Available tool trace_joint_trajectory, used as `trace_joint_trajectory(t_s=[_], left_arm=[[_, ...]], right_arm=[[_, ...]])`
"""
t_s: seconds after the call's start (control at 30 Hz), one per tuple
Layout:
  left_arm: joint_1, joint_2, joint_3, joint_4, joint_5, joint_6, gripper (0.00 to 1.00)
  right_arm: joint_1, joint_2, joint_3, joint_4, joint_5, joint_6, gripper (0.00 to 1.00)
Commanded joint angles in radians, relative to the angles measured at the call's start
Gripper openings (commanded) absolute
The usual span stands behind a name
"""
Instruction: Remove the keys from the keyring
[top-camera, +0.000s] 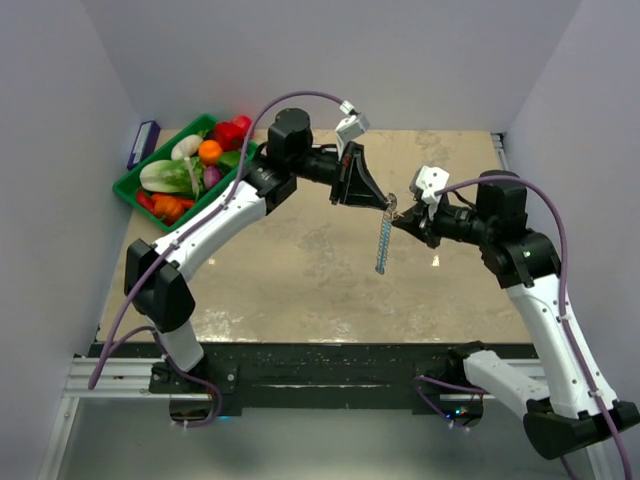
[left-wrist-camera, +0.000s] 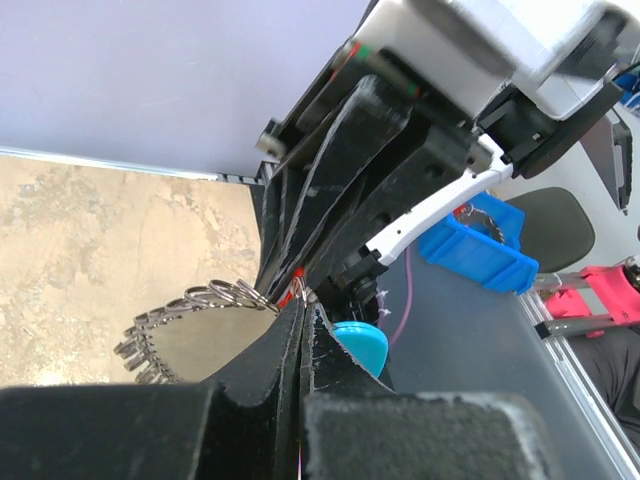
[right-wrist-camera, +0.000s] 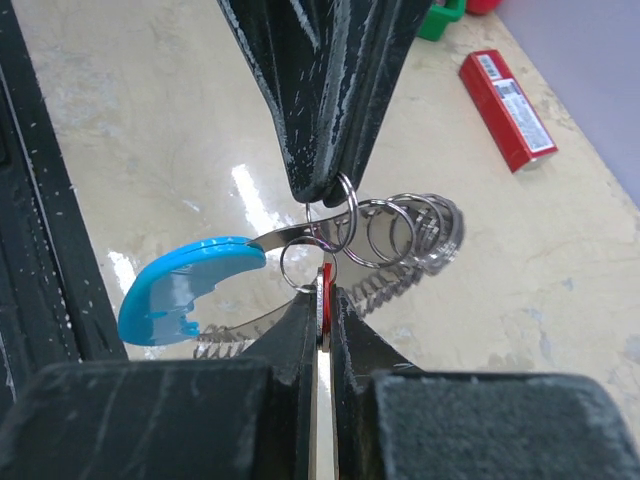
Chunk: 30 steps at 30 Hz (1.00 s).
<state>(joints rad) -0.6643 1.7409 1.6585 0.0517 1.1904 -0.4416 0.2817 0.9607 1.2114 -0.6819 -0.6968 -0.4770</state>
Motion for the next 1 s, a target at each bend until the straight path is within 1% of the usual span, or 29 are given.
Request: trace_joint_trajectory(t_s=[0.0,0.3,0.7,0.87,0.97], left_arm=[[0.011,-0.075,0.011,0.028,0.0,0.032,0.0],[0.011,-0.086,0.006,0.011,-0.005,0.049,0.0],[-0.014,-0.063,-0.014,-0.007,-0.038,0.076,0.0],[-0.023,-0.052,-0.006,-0.019,-0.044,0.084,0.0],[-0.023,-0.052,-0.003,-0.023,-0.048,0.084,0.03]], right_arm=[[0.004,-0.025,0.111,-0.048,0.088,-0.014,0.0],[0.002,-0.02,0.166,-0.057,0.141,-0.014,0.0],[0.002,0.033,0.249,-0.053,0.114,-0.015,0.0],[0.002,0.032,0.243,-0.038,0.125,-0.02,0.0],[0.004,0.026,0.238,-0.025,0.126,-0.011,0.0]])
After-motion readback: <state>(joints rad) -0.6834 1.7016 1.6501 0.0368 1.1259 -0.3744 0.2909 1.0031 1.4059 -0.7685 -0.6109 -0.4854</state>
